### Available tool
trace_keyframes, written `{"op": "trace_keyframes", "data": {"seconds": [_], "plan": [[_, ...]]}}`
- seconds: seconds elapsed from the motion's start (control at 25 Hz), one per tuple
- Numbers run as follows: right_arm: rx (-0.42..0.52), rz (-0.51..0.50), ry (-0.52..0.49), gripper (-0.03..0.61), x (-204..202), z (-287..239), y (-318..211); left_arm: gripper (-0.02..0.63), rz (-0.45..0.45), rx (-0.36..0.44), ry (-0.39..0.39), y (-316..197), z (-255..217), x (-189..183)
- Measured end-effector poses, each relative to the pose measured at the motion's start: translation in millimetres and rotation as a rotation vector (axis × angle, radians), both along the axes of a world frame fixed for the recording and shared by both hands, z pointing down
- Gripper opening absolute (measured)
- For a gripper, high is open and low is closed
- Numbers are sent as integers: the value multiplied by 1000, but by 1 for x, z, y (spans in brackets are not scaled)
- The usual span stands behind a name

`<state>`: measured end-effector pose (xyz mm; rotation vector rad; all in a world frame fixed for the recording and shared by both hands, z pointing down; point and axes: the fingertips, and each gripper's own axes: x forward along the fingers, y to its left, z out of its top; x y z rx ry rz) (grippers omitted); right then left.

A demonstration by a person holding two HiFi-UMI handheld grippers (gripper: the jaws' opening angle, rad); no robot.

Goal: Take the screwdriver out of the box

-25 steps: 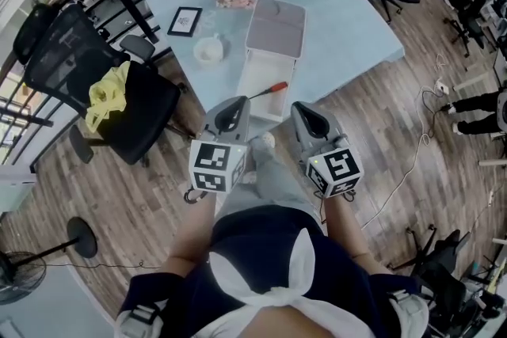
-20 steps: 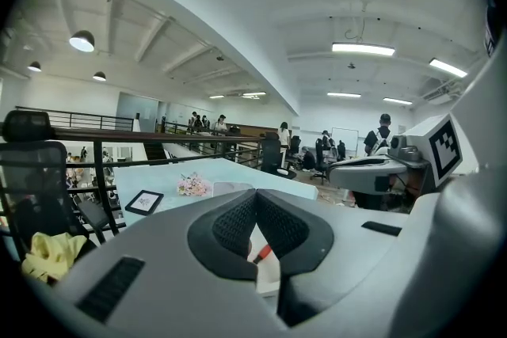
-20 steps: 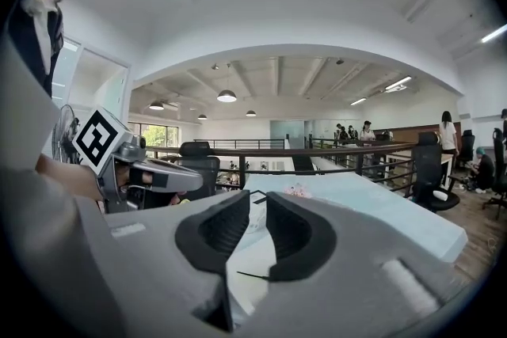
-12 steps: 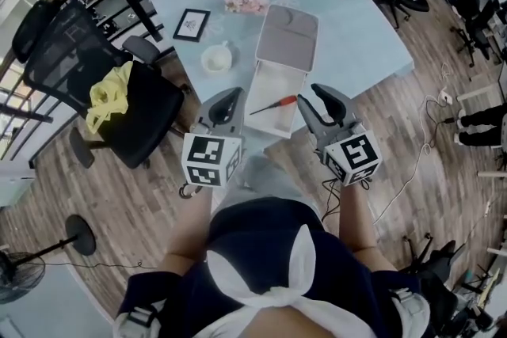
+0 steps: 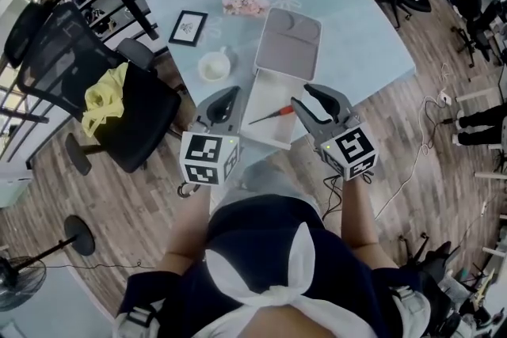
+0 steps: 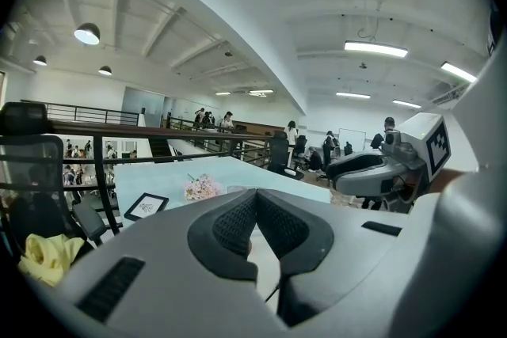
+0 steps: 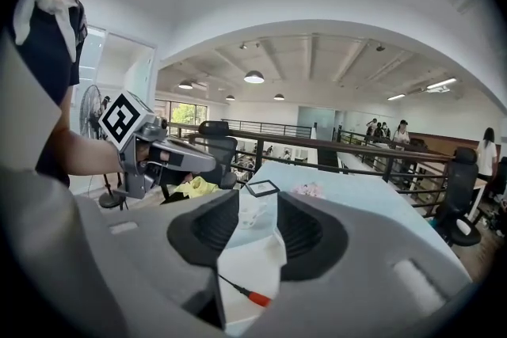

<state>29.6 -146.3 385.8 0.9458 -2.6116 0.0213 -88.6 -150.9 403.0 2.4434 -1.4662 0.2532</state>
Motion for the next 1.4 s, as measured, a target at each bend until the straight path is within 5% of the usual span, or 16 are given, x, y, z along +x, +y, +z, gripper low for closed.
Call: {"op": "trace_keyframes", "data": {"seconds": [0.32, 1.0, 1.4], "plan": [[-76, -80, 46, 150, -3, 26, -15, 17, 34, -41, -2, -19, 20, 13], [-231, -281, 367, 150, -17, 126, -18, 17, 45, -164, -32, -35, 80, 10], [-253, -414, 706, 152, -7, 199, -18, 17, 58, -240, -41, -34, 111, 4]]}}
